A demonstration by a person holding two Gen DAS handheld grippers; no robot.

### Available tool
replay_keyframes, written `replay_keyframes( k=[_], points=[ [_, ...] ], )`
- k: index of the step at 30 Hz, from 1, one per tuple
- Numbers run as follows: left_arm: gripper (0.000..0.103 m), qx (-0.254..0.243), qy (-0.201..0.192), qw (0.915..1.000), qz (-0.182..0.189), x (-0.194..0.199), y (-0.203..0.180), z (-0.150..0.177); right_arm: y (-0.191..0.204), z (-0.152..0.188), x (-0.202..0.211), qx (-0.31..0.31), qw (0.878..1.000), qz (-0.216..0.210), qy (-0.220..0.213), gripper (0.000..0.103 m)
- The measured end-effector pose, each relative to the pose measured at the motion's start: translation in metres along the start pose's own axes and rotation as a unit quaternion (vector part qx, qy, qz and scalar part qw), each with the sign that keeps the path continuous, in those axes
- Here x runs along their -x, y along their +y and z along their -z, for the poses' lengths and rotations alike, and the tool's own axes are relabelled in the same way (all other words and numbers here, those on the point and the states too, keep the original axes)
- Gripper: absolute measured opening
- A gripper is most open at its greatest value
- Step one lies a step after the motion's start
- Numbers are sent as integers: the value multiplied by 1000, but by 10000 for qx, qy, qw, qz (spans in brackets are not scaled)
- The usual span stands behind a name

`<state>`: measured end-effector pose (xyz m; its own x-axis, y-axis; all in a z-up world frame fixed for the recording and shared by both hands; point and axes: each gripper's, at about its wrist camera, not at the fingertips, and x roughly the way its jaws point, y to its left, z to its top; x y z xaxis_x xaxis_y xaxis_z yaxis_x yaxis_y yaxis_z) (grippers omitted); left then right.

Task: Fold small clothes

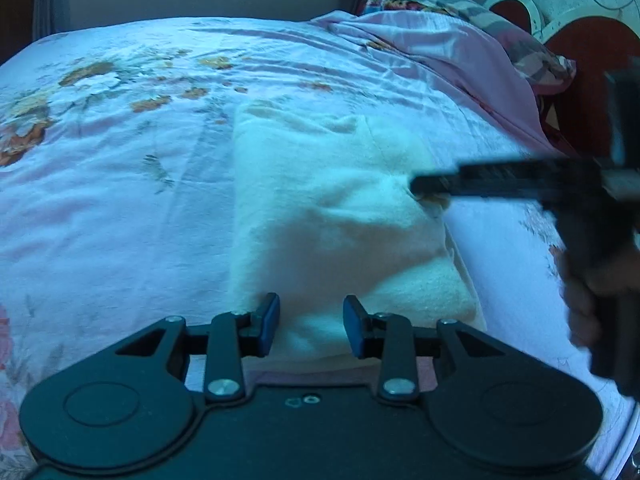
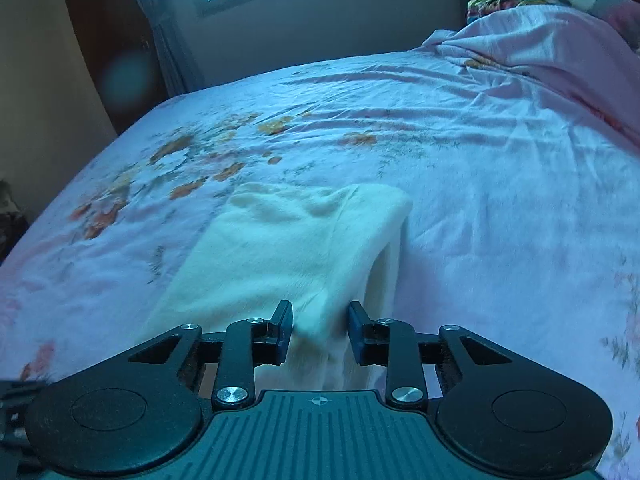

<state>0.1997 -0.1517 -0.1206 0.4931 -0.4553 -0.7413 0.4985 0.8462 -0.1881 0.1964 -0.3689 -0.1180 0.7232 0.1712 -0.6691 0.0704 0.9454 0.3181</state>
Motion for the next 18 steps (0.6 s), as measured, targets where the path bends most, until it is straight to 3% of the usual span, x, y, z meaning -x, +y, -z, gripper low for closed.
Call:
replay_keyframes(
  k=[9, 15, 18],
  points=[
    [33, 167, -35, 9995, -281, 6, 9, 3, 11, 60, 34, -653, 9968, -146, 437, 30],
    [33, 332, 49, 9987, -388, 11, 20, 11, 13, 60, 16, -1087, 9931, -136, 412, 30],
    [35, 342, 67, 9984, -439, 13, 22, 12, 17, 61, 9, -897, 9950, 28, 437, 26]
  ],
)
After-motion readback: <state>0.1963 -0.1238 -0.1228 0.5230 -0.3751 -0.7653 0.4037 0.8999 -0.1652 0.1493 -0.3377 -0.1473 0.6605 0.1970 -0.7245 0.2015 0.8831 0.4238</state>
